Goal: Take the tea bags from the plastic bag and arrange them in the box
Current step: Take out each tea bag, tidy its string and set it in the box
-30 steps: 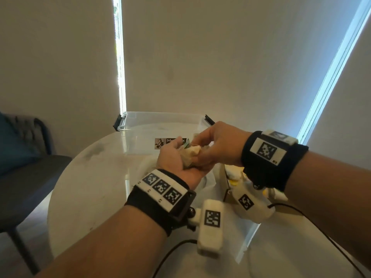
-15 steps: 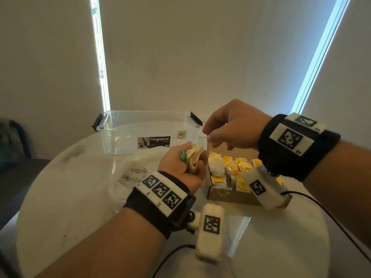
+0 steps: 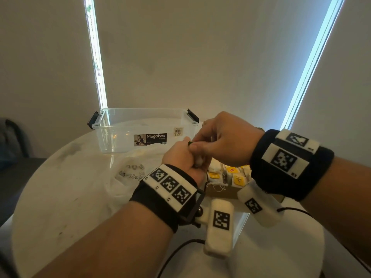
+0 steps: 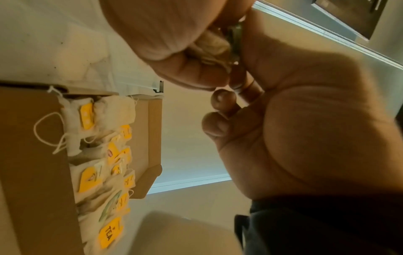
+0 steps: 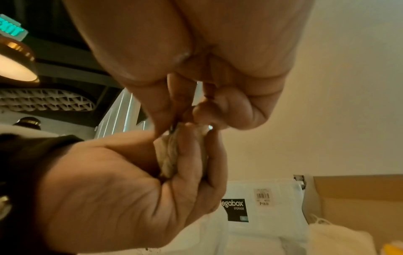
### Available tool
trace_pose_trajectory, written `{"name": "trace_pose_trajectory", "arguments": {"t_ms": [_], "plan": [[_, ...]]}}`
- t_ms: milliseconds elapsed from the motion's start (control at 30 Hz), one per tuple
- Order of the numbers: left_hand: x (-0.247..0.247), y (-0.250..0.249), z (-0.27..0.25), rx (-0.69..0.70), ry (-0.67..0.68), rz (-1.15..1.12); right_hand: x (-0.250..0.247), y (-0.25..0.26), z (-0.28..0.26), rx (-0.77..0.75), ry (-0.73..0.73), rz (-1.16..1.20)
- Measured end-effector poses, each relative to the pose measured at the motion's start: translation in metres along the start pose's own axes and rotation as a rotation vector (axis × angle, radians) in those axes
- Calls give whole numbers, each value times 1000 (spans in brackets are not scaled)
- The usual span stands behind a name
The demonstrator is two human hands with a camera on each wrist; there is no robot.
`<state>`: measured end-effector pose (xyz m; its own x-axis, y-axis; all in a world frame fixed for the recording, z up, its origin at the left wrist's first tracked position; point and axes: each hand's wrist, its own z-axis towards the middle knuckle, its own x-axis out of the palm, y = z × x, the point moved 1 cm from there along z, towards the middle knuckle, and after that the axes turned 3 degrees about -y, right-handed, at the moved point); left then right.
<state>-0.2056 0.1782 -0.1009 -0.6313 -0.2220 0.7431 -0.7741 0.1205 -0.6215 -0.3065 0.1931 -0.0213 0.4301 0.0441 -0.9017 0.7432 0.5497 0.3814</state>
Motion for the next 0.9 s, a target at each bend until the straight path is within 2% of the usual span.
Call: {"name": "trace_pose_trajectory", "arguments": {"t_ms": [67,133,233,300,467,533,600,700,900], "plan": [[-2,-1,-2,-60,28,-104,-1,-4,1,45,-55,109],[0,-4,-10,-146,40,-203,-8,-5,0,145,-155,346],[-4,-6,-20,-205,57,-206,-26,-2,-3,265,-262,751],[-6,-6,-20,-241,64,-206,-38,1,-2,267,-319,887],[-7,-5,-22,-305,96,-150,-55,4,3,207,-385,986],[-9,-5,-23,-328,161,-142,-54,2,3,213,-391,966],[-12,-7,-25,-338,235,-127,-53,-2,3,245,-417,962],[-15,-9,-29,-337,345,-67,-54,-13,5,337,-512,1074],[-16,-10,-30,-353,372,-38,-51,-26,3,443,-554,1169]]}}
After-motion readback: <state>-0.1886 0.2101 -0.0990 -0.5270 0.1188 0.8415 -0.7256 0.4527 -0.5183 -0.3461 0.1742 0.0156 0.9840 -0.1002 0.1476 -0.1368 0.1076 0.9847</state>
